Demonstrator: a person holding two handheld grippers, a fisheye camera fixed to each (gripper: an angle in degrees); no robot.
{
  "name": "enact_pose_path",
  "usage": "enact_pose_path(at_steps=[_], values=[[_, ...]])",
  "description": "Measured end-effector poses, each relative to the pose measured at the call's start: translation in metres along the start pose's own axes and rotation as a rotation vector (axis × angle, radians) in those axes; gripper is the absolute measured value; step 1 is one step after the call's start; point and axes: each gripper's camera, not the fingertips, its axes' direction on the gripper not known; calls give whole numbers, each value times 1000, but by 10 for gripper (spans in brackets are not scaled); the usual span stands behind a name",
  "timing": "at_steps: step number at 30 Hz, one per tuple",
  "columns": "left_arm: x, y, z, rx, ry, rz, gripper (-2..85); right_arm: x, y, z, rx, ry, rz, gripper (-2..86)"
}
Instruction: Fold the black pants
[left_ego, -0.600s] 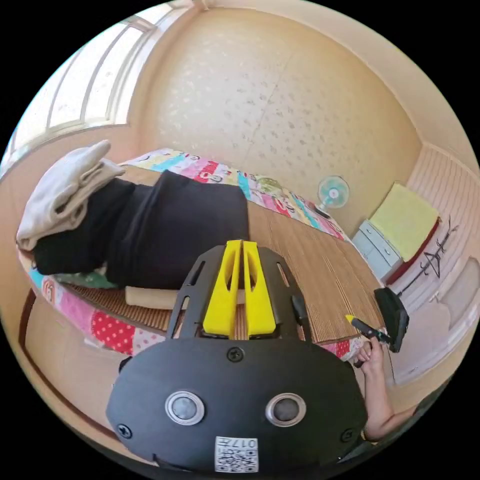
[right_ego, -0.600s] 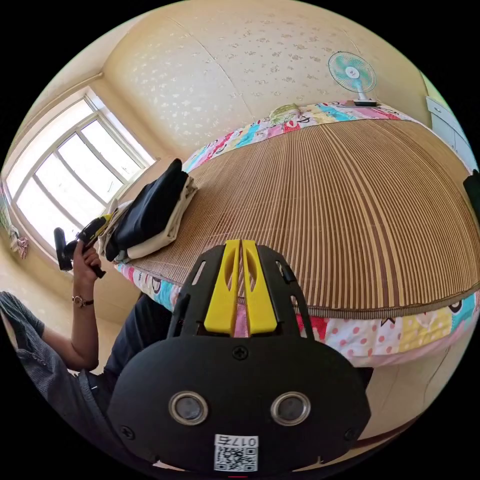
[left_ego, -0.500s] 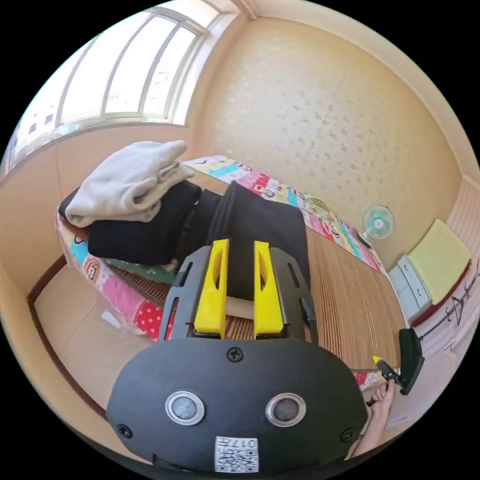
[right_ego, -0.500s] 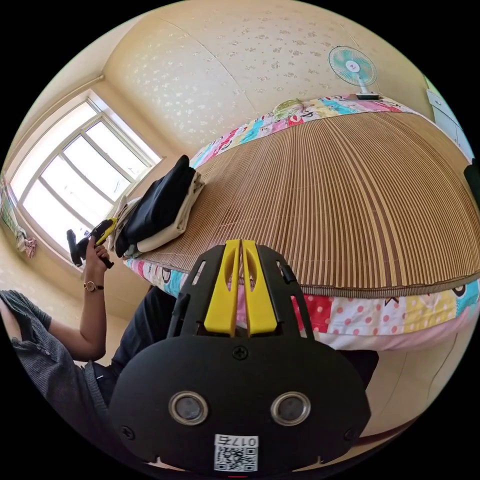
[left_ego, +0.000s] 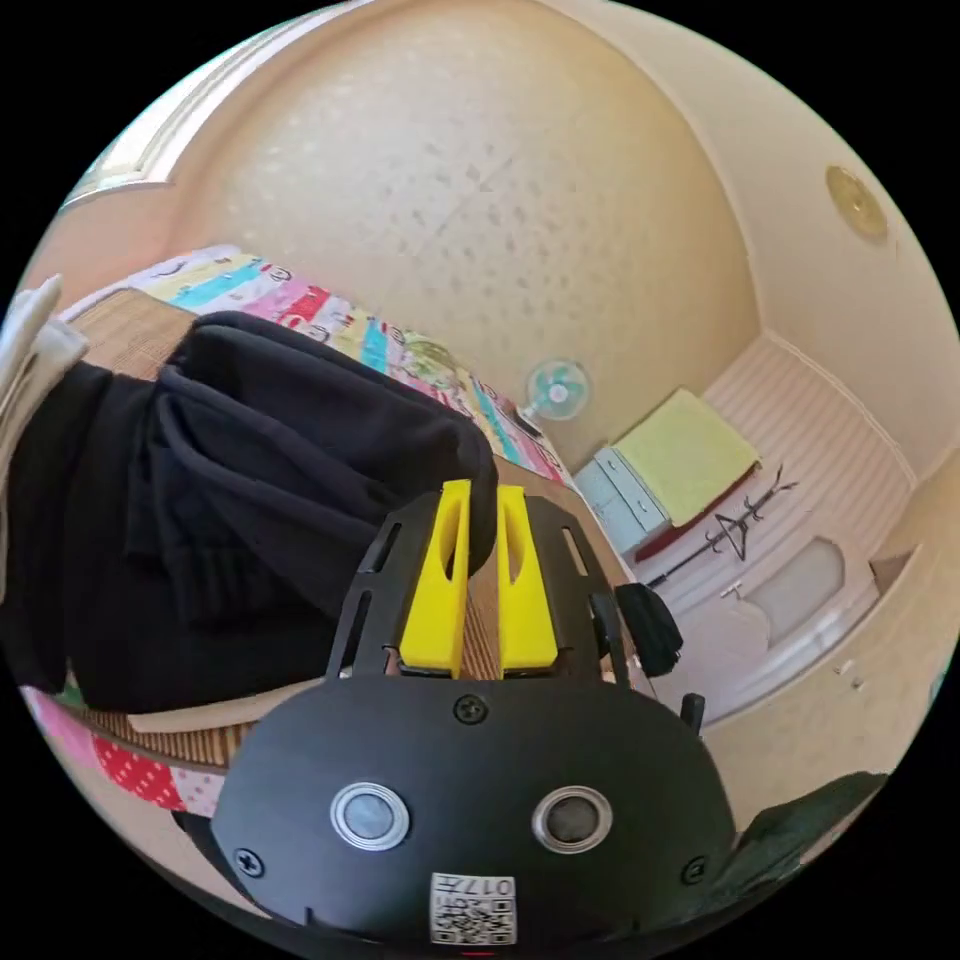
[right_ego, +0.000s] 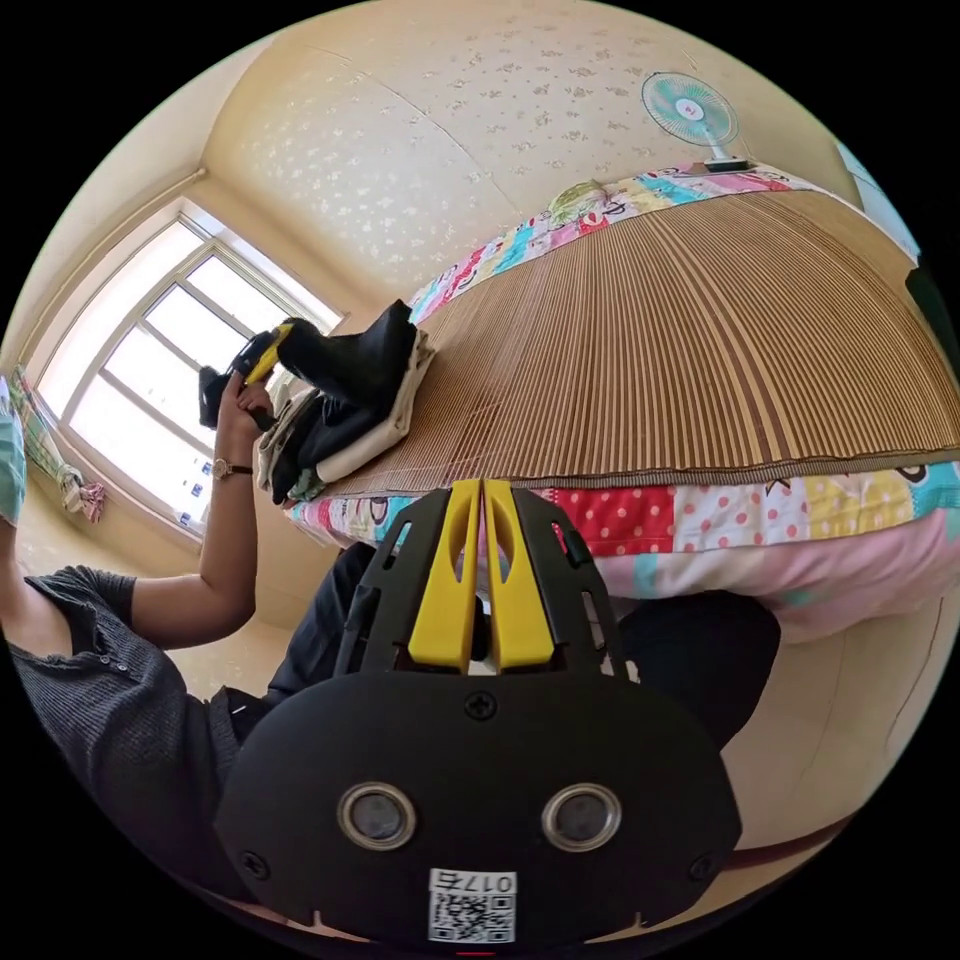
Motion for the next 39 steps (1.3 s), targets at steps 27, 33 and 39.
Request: enact_pose_path(at_steps=[27, 33, 39], values=[[-56, 429, -7, -193, 197, 133, 1, -229, -287, 371, -202, 87, -117, 165], [-62, 444, -15, -101, -15, 76, -1, -248, -271, 384, -226, 40, -89, 46], [-97, 406, -2, 28, -49, -27, 146, -279, -192, 226, -73, -425, -180, 30]])
